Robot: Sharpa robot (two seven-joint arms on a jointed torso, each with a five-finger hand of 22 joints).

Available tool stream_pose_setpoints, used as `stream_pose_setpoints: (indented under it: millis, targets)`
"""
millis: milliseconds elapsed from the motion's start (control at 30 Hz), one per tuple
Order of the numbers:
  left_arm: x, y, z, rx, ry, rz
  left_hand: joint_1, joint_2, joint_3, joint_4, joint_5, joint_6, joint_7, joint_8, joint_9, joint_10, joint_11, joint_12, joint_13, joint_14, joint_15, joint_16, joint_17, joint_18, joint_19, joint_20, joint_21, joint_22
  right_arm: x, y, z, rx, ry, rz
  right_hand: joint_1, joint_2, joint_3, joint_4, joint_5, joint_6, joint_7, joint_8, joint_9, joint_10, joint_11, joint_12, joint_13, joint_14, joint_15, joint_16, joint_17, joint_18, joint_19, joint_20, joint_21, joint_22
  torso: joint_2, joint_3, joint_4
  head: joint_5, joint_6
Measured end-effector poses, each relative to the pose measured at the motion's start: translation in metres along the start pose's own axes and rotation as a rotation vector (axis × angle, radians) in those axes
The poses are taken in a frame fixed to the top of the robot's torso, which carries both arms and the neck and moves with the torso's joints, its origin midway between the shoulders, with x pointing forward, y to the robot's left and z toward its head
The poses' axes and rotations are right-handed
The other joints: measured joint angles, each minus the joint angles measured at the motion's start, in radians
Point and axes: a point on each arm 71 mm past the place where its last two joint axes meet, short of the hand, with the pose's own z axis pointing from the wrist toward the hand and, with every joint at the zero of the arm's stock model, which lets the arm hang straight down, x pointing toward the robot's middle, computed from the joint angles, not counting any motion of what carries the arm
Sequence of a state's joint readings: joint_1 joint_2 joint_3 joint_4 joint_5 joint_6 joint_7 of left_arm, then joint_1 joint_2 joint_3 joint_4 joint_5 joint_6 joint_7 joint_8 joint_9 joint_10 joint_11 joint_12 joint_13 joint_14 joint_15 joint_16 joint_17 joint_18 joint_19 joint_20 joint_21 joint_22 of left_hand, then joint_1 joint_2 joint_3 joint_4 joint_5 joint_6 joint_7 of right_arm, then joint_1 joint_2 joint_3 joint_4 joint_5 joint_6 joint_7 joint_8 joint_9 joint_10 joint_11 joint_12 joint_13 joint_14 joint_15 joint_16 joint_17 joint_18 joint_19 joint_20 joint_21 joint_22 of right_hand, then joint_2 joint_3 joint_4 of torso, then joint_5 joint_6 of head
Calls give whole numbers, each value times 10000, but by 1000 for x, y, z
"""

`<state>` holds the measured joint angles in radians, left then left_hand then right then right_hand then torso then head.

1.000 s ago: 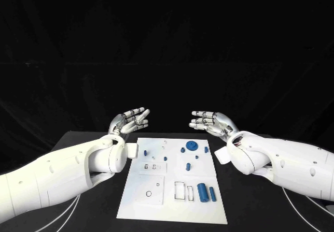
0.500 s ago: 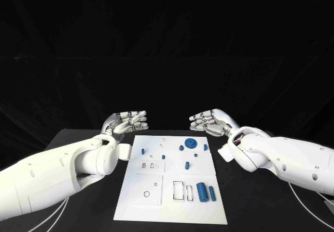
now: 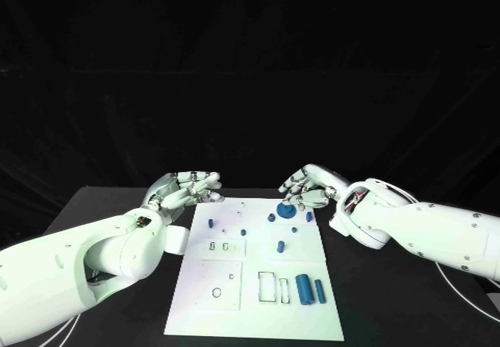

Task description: Assemble the parts on the task board

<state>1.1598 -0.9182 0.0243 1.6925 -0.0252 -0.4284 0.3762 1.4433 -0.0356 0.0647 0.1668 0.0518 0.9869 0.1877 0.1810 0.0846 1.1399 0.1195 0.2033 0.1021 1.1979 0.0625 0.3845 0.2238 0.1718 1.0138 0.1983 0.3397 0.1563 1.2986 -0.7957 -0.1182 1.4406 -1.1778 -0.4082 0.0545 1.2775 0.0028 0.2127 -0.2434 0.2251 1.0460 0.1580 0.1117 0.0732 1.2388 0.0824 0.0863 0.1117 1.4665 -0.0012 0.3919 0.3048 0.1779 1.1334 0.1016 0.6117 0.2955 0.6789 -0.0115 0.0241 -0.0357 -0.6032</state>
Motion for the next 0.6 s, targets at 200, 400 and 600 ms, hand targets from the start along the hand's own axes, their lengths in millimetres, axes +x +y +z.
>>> stream_pose_setpoints:
  millis: [200, 400, 600]
  targets:
    - [8, -4, -4, 73, 441, -43, 0, 0, 0, 0, 0, 0, 0, -51, -17, 0, 0, -61, -9, 0, 0, 40, 39, 0, 50, -19, 0, 0, 3, 8, 6, 24, 259, -1601, -93, -330, 332, 240, 31, 52, -52, -140, -1, -159, 1, -113, 185, -1, -63, 5252, 4703, -9, 554, -141, 1793, 1727, 371, -27, 63, -78, 148]
    - [11, -6, -6, 116, 607, -52, 0, 0, 0, 0, 0, 0, 0, -50, -22, 0, 0, -117, -16, -1, 0, 40, 61, -1, 50, -19, 0, -1, 6, 12, 11, 138, 419, -2552, -260, -656, 593, 597, 31, 52, -52, -234, 4, -588, 69, -156, 270, -3, -56, 8153, 7768, -409, 1437, -72, 4238, 4818, 630, -51, 113, -136, 174]
    - [13, -9, -8, 164, 745, -76, 0, 0, 0, 0, 0, -1, 0, -114, -32, 0, 0, -117, -15, -1, 0, 96, 84, -1, 50, -19, 0, -1, 9, 16, 16, 250, 581, -3196, -246, -827, 758, 864, 31, 52, -52, -236, 15, -885, 88, -155, 290, -2, 12, 9166, 8857, -549, 1581, 19, 5158, 6018, 825, -53, 158, -165, 155]
